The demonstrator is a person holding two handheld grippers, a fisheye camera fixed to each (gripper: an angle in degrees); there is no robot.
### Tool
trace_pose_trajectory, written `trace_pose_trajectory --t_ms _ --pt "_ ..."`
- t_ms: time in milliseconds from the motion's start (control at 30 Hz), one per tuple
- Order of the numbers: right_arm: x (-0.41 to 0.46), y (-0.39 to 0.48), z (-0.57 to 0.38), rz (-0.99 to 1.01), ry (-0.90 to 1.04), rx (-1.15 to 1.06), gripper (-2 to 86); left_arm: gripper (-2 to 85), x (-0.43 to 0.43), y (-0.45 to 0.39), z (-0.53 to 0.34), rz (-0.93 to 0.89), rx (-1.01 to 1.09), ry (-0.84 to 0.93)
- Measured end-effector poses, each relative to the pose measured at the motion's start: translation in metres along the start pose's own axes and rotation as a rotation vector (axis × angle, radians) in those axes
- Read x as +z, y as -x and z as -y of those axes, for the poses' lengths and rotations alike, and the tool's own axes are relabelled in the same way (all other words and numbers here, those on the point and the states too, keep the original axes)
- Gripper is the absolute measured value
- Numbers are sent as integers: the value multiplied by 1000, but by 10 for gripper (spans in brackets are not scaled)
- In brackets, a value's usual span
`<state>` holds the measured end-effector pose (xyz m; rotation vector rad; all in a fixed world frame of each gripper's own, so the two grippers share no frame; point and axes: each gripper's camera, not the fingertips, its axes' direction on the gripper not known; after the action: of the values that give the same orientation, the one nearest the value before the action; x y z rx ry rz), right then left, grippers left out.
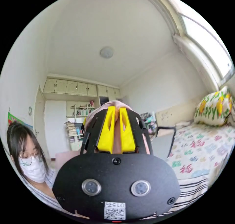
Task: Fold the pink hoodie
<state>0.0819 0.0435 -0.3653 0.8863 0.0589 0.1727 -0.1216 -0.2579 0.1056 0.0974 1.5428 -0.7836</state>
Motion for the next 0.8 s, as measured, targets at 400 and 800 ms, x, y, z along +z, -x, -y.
trace_pose_trajectory --t_ms 400,800 --pt "253 -76 -140 -113 546 252 47 22 -266 48 25 952 -294 154" --pt "189 -69 -239 -201 589 150 4 104 -252 50 -4 1168 -309 460"
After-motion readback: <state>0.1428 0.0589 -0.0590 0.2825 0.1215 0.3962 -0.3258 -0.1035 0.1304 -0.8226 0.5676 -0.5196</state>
